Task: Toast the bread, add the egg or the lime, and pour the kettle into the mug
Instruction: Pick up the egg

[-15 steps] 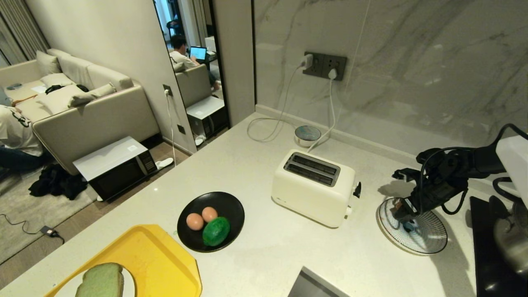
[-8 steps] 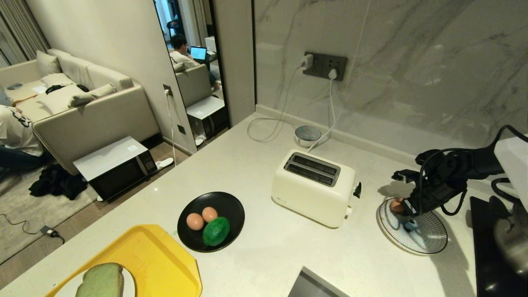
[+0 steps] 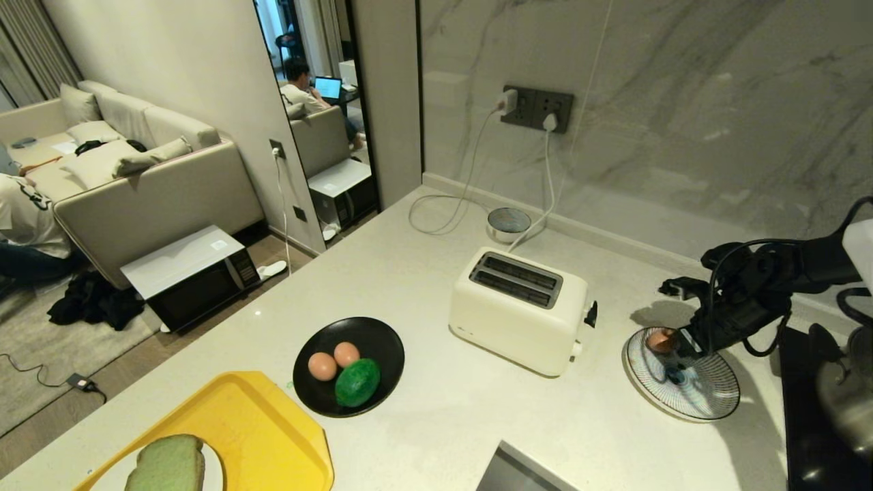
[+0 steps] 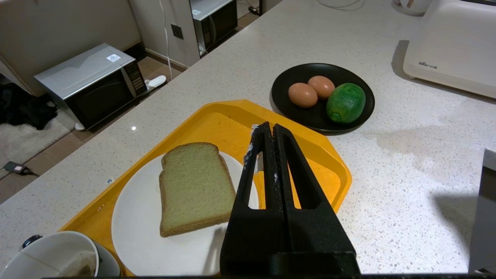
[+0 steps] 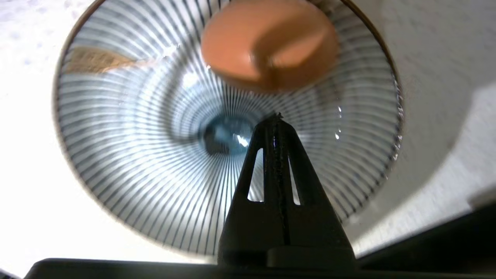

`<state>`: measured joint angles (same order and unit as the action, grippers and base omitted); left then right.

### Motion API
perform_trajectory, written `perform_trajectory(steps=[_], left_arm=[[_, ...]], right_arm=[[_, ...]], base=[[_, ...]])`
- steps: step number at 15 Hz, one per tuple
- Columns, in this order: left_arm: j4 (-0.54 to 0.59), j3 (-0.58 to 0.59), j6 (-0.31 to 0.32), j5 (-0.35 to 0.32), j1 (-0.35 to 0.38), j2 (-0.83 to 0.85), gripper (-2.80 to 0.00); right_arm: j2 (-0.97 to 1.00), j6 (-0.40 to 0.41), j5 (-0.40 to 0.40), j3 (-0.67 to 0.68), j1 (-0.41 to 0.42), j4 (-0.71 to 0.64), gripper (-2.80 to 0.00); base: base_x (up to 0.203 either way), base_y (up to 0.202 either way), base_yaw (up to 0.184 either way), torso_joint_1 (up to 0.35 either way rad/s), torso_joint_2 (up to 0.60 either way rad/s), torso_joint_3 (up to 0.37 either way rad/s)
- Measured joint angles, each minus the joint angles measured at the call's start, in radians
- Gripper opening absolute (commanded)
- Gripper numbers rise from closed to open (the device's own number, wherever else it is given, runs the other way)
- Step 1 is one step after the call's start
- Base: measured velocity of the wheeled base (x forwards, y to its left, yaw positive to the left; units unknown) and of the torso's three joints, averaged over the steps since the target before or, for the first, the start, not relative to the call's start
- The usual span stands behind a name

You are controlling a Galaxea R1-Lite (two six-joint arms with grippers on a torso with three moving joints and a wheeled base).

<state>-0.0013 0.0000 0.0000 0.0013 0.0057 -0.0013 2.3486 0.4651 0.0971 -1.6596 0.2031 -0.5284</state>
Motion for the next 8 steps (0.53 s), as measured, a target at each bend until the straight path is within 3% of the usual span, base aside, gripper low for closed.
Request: perform_trajectory(steps=[8], left_arm=[[0.000,0.000,0.000,0.000,0.000,0.000,-2.80]], right_arm=[[-0.012,0.027,0.068,-0.075,0.012,0.009,-2.80]], base=[[0.000,0.000,0.000,0.000,0.00,0.000]])
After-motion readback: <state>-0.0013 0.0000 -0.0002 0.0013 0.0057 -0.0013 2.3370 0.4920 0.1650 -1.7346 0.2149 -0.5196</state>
